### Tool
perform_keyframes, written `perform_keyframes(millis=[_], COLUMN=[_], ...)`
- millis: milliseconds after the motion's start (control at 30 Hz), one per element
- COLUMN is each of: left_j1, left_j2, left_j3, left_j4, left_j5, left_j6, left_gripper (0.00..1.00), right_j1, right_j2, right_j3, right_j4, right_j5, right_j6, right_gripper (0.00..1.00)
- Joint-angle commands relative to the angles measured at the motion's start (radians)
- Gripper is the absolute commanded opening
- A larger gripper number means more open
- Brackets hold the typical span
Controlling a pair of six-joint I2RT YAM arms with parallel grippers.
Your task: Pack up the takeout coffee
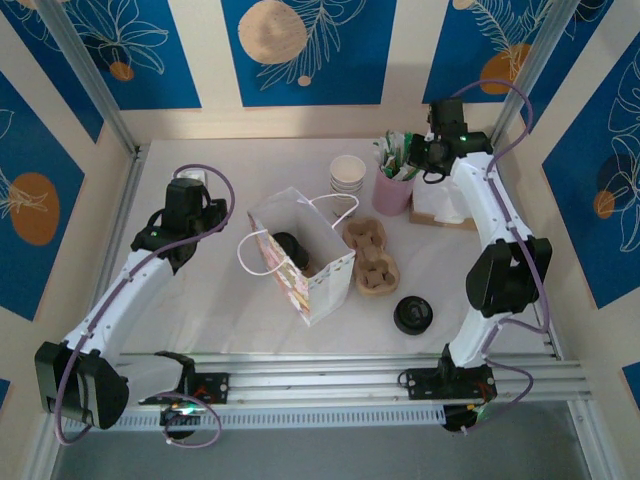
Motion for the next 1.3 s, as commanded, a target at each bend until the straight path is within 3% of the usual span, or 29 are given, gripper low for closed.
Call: perform_keyframes(millis=[0,200,600,833,1100,1267], left_j1=[-0.006,-0.007,-0.006,-0.006,-0.006,-0.006], left_j2=[0.005,0.006,0.008,0.011,0.013,0.009], left_j3=[-0.001,-0.002,-0.002,-0.004,-0.004,-0.008], left_j4=[0.011,0.012,0.013,0.015,0.015,0.019], left_j5=[0.011,0.006,0.004,0.006,0.007,0.000], left_j6=[0.006,0.007,0.006,0.006,0.008,0.012], left_gripper=[0.65,0.65,0.65,0.65,0.65,0.65], right_j1=[-0.003,-0.003,-0.011,-0.012,-0.013,0.000], right_j2=[0.012,0.011,0.025,0.032,0.019,-0.038], right_j3=[0.025,0.028,0.058,0.055,0.069,0.088], right_j4=[-0.007,-0.003,0.009,0.009,-0.001,-0.013], right_j5=[-0.026,-0.010,-0.002,-0.021,-0.016,0.016], right_j6=[0.010,0.006,0.001,0.004,-0.008,-0.031], right_gripper=[0.23,0.18,0.23,0.17,0.00,0.00])
